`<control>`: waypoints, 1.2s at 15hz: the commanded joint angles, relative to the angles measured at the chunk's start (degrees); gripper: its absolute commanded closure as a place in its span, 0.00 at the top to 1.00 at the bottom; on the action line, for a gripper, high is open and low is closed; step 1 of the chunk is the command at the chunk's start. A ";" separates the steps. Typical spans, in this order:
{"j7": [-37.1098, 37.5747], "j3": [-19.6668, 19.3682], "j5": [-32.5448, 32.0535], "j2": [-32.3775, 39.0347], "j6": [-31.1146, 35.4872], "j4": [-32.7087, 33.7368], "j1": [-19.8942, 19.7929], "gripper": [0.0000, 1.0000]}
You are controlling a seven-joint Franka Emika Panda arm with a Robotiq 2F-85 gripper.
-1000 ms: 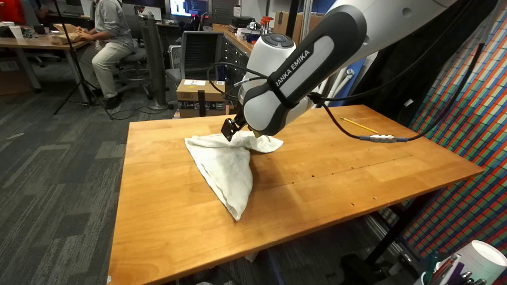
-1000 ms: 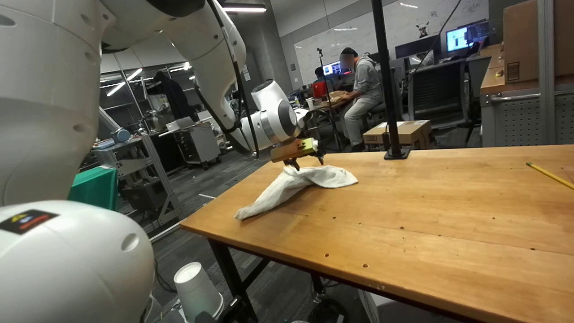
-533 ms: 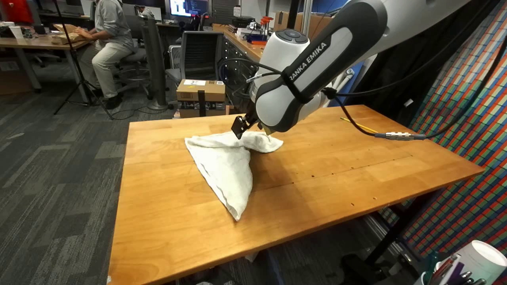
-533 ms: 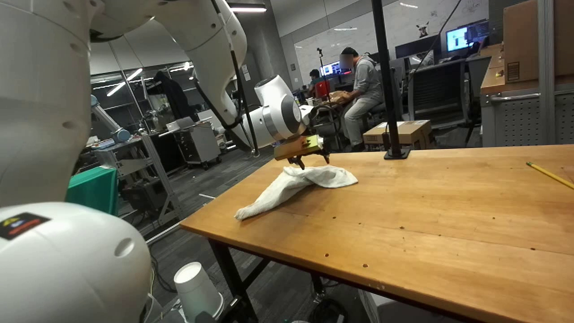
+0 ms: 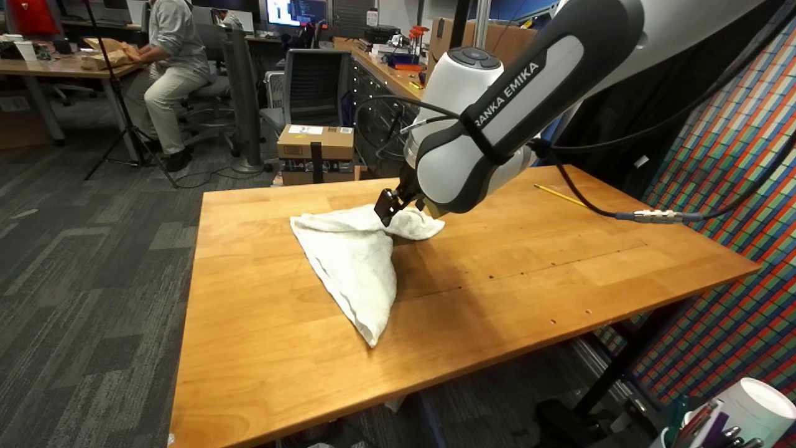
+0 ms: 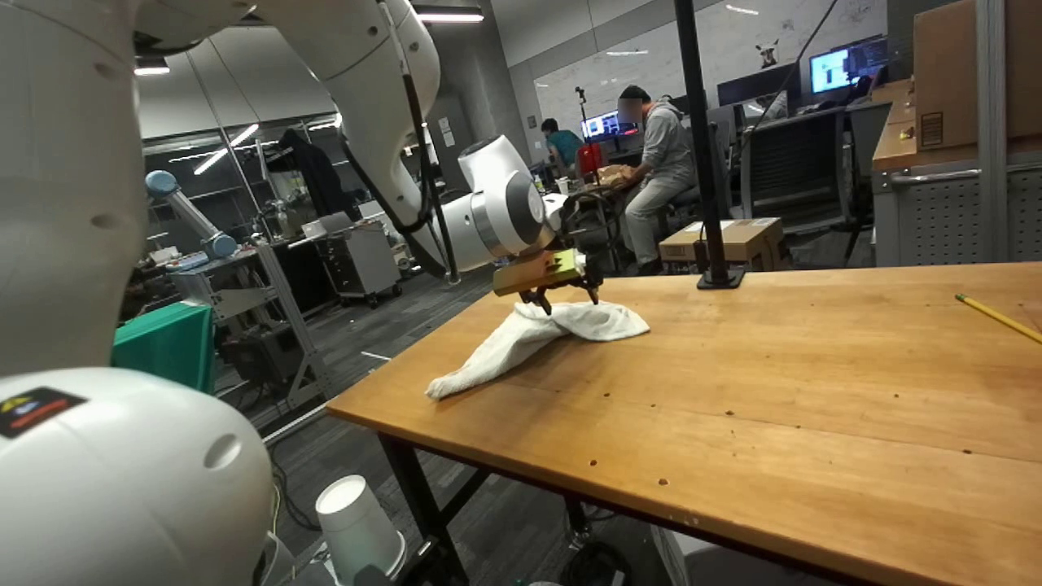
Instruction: Fold the cloth on the table
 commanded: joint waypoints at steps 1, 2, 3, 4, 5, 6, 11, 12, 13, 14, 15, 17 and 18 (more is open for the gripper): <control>0.02 0.94 -0.56 -3.45 1.47 -4.34 -0.52 1.00; 0.23 0.99 -0.69 -3.65 1.63 -4.87 -0.35 1.00; 0.22 1.22 -0.63 -3.83 1.62 -5.27 -0.35 1.00; 0.26 1.40 -0.62 -3.95 1.77 -5.59 -0.32 1.00; 0.25 1.53 -0.69 -3.96 1.99 -5.69 -0.26 1.00; 0.22 1.59 -0.83 -3.85 2.49 -5.77 -0.17 1.00; -0.56 1.20 -0.79 -2.23 5.46 -4.15 0.09 1.00; -0.64 1.10 -0.83 -2.05 5.78 -3.99 0.02 1.00; -0.75 1.05 -0.81 -1.97 6.19 -3.97 -0.06 1.00; -0.81 0.89 -0.92 -1.88 6.58 -4.04 -0.03 1.00; -1.01 0.86 -0.90 -1.65 6.91 -4.06 -0.11 1.00; -1.20 0.57 -0.97 -0.94 7.57 -3.87 0.00 1.00; -1.29 0.54 -0.88 -0.56 7.84 -3.67 0.01 1.00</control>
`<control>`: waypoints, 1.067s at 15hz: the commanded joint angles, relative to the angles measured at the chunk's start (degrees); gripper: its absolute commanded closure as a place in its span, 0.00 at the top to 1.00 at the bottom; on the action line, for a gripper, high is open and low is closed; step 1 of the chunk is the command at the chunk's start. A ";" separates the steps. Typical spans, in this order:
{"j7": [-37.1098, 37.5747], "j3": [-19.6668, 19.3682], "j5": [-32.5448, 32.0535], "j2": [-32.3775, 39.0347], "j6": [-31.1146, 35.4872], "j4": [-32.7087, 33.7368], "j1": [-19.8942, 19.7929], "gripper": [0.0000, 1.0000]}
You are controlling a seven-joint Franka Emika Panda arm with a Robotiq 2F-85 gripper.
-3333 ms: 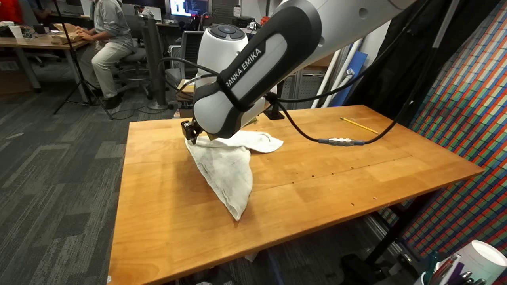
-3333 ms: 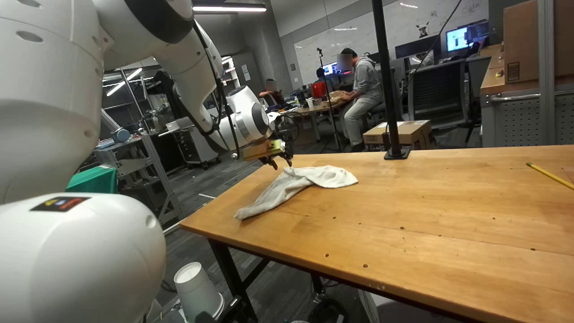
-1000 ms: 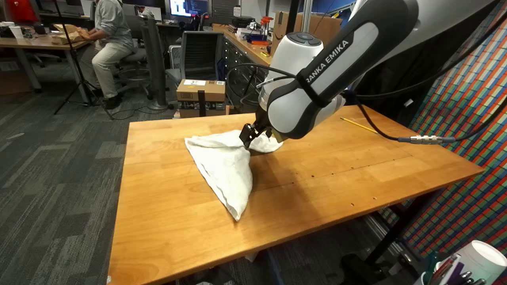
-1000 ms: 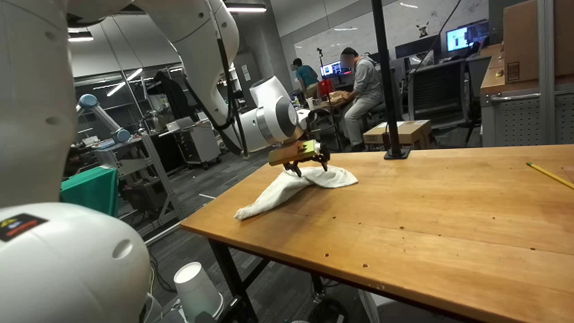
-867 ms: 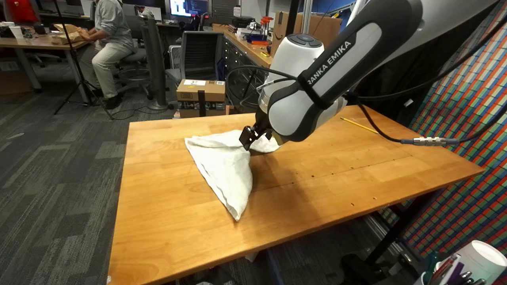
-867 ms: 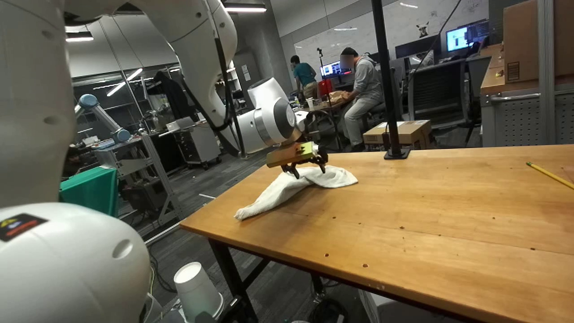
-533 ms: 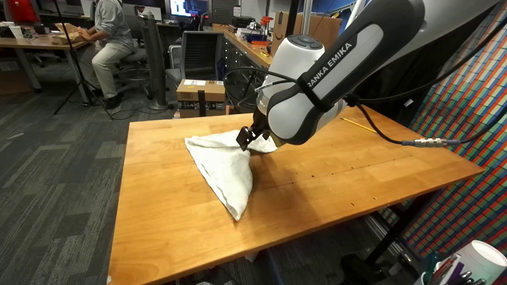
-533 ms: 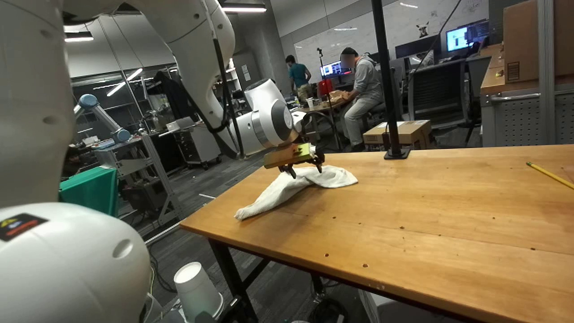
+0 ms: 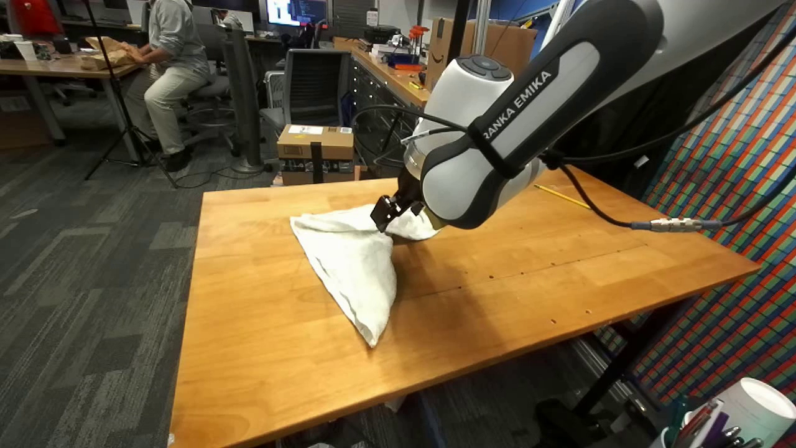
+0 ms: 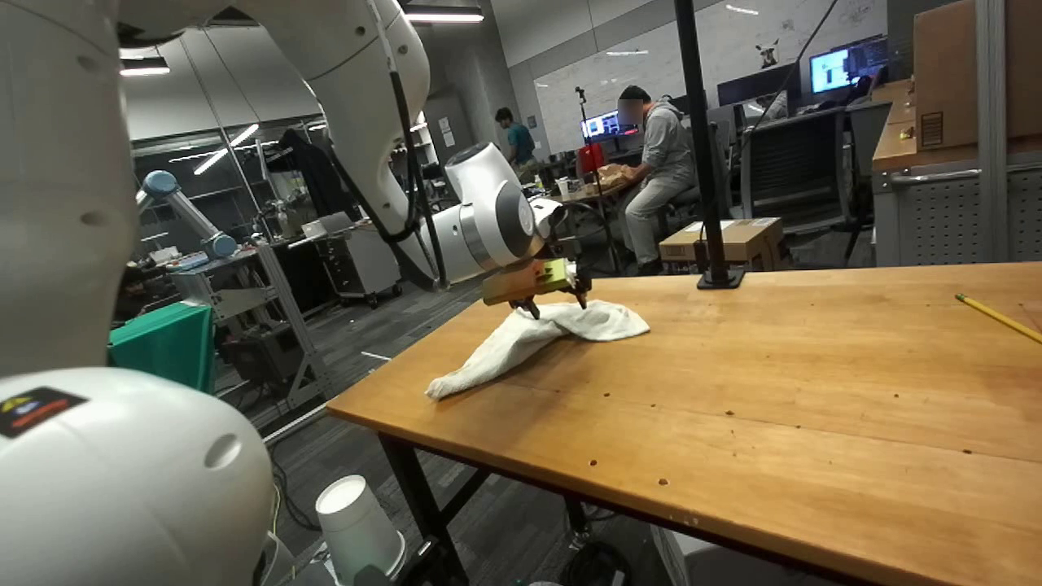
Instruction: Fold the cloth on the table
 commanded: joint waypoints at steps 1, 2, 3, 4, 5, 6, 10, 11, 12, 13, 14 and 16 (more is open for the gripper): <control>-0.74 -0.49 -0.84 1.37 2.58 0.82 -0.01 1.00; -0.76 -0.49 -0.79 1.88 2.97 1.13 0.06 1.00; -0.88 -0.41 -0.72 2.32 3.33 1.39 0.05 1.00; -0.93 -0.47 -0.77 2.80 3.51 1.72 0.14 1.00; -1.03 -0.45 -0.75 3.26 3.72 2.04 0.14 1.00; -1.13 -0.41 -0.69 3.67 3.92 2.30 0.11 1.00; -1.37 -0.51 -0.68 4.99 4.61 3.09 0.13 0.98; -1.42 -0.57 -0.67 5.19 4.74 3.25 0.14 0.85; -1.37 -0.77 -0.75 5.38 4.83 3.39 0.27 0.73; -1.37 -0.92 -0.81 5.53 4.83 3.53 0.35 0.71; -1.43 -1.01 -0.86 5.57 4.78 3.54 0.39 0.65; -1.63 -1.25 -1.00 5.54 4.69 3.35 0.55 0.48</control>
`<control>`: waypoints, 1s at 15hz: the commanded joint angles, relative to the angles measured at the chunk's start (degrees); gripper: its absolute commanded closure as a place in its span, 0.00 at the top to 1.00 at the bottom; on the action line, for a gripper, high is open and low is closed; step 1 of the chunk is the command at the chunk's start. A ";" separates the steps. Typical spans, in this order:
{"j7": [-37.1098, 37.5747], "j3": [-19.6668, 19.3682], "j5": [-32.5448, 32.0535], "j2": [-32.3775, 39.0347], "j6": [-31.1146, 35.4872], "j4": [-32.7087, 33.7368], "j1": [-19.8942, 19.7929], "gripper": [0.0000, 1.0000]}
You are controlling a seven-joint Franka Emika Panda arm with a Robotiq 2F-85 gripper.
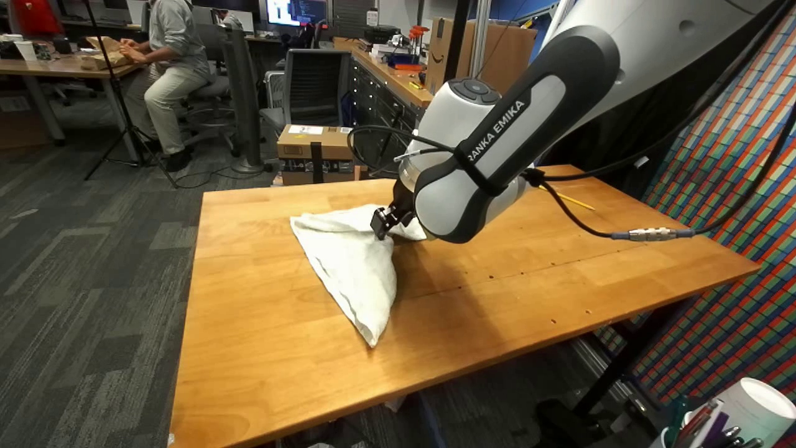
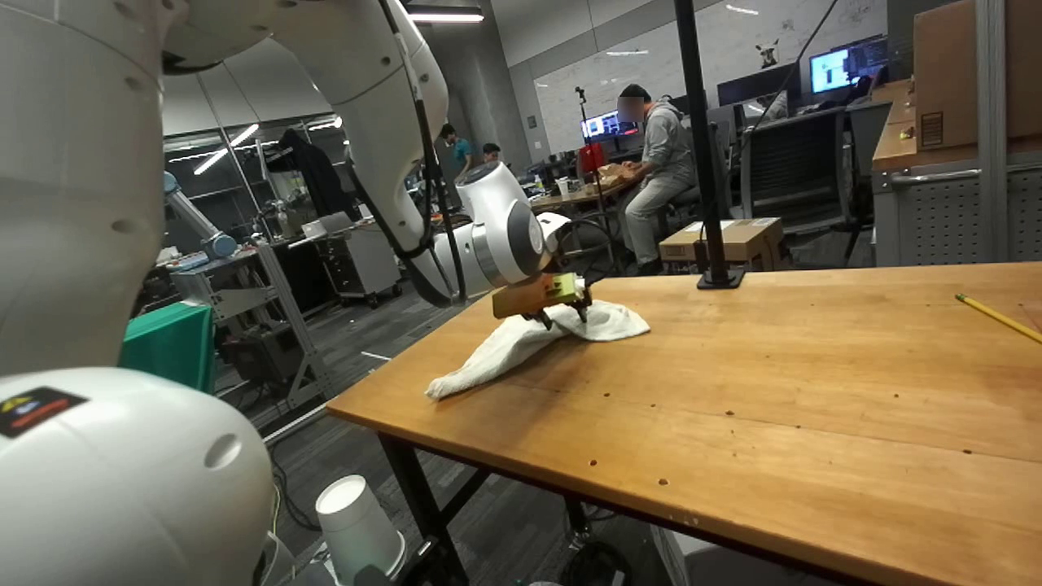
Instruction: Fold the cloth on the table
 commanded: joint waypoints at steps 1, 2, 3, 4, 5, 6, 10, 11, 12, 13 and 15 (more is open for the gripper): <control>-0.47 -1.11 -1.05 0.47 1.31 0.74 0.66 0.41; -0.56 -1.14 -1.04 0.45 1.31 0.63 0.68 0.32; -0.71 -0.97 -0.93 0.37 1.22 0.53 0.57 0.25; -0.77 -0.98 -0.92 0.36 1.24 0.46 0.60 0.19; -0.84 -0.89 -0.92 0.27 1.20 0.29 0.60 0.10; -1.03 -0.80 -1.01 0.07 1.26 0.10 0.60 0.08; -2.95 -0.05 -1.44 -0.10 0.86 2.24 0.70 0.08; -3.47 0.01 -1.50 0.00 0.61 3.26 0.79 0.09; -4.05 -0.10 -1.74 0.19 0.38 4.59 1.05 0.09; -4.55 -0.33 -2.07 0.51 0.32 5.93 1.42 0.09; -5.86 -0.04 -2.33 1.12 0.08 8.41 1.47 0.08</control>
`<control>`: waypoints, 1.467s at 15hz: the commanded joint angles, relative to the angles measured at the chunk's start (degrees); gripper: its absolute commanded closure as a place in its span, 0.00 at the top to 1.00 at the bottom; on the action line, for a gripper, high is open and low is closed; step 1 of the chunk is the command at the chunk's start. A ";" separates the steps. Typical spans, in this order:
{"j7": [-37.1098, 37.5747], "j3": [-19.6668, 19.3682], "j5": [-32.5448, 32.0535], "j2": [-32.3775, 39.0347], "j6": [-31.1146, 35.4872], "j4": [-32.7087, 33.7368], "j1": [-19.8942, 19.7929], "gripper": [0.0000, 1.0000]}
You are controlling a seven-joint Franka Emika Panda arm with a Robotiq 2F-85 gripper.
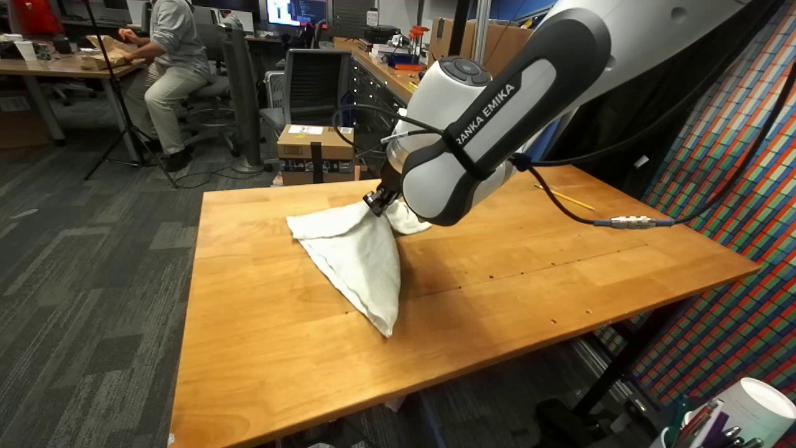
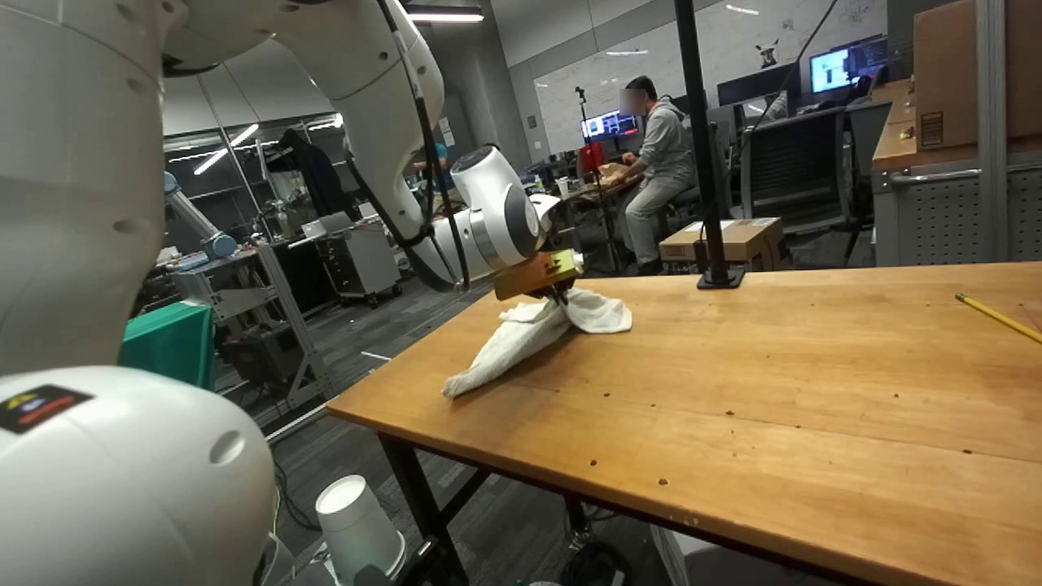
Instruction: Fold the cloth on the table
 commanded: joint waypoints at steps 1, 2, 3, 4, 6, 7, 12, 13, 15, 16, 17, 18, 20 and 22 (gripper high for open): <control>-2.45 0.00 -1.43 1.06 0.15 4.73 0.51 0.08; -3.07 0.12 -1.33 1.26 0.22 5.40 0.50 0.09; -3.69 0.24 -1.28 1.36 0.46 5.66 0.50 0.08; -4.24 0.41 -1.14 1.44 0.59 5.88 0.43 0.09; -5.00 0.53 -0.98 1.63 0.80 6.17 0.41 0.08; -5.29 0.54 -0.91 1.73 0.80 6.31 0.43 0.08; -5.75 0.54 -0.61 2.28 1.46 7.79 0.74 0.08; -5.83 0.70 -0.60 2.34 1.50 8.16 0.82 0.08; -5.73 1.01 -0.63 2.22 1.66 8.28 1.27 0.08; -5.65 1.14 -0.64 2.12 1.68 8.31 1.56 0.08; -5.47 1.37 -0.62 1.91 1.89 8.10 1.96 0.08; -5.38 1.51 -0.64 1.75 2.15 8.11 2.37 0.08; -4.99 2.13 -0.25 1.42 2.67 8.28 3.14 0.08; -4.86 2.97 0.07 1.20 3.07 8.43 3.65 0.08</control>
